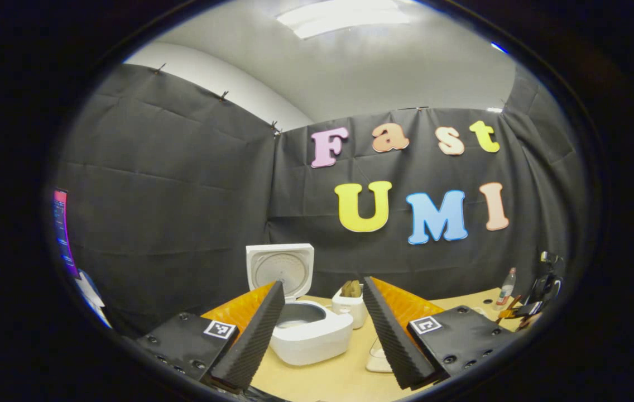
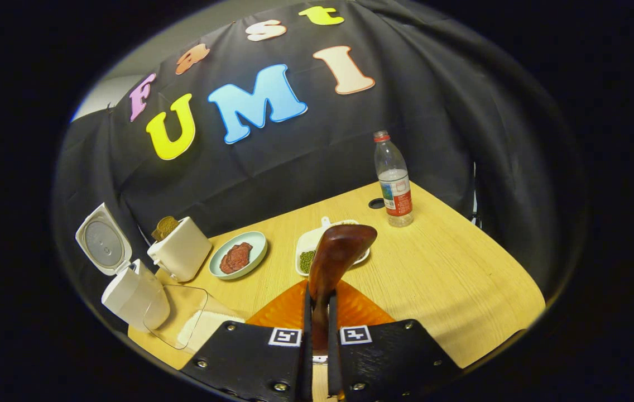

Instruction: Close the left gripper, press the button to open the rice cooker; take a wooden spoon from the chopstick holder with the right hand, scoop a spoonful of rice and pour it into the rice cooker, then put the wooden spoon back into the chopstick holder.

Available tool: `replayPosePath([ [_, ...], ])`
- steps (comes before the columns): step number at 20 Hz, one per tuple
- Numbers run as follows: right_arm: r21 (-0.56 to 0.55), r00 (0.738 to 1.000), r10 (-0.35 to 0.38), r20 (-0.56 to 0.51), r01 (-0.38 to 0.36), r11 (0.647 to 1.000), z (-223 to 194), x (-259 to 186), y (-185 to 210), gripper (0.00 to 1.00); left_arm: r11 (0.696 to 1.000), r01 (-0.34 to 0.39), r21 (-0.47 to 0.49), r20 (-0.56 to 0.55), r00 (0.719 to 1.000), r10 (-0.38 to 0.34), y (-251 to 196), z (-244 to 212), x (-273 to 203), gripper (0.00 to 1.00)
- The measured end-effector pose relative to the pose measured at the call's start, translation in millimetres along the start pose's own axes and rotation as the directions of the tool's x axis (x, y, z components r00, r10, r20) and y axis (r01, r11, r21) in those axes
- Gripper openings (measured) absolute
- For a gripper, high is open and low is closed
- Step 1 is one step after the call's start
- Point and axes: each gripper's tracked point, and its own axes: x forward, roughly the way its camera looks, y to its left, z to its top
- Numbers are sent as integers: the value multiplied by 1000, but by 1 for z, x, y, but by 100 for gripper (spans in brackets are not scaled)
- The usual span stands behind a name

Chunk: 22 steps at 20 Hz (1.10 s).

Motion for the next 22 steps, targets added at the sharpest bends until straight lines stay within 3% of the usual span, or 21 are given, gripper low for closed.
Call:
replayPosePath([
  [10, -29, 985, -35, 166, 40, 999, 64, -56, 57, 11, 989, 139, -57, 15, 990, -139, 19, -6, 52, 97],
  [15, -27, 982, -25, 189, 30, 999, 61, -62, 107, 11, 981, 187, -53, 16, 982, -186, 43, -13, 75, 97],
  [22, -42, 985, 18, 170, -11, 999, 33, -44, 176, 11, 979, 197, -42, 10, 980, -197, 90, -27, 99, 97],
])
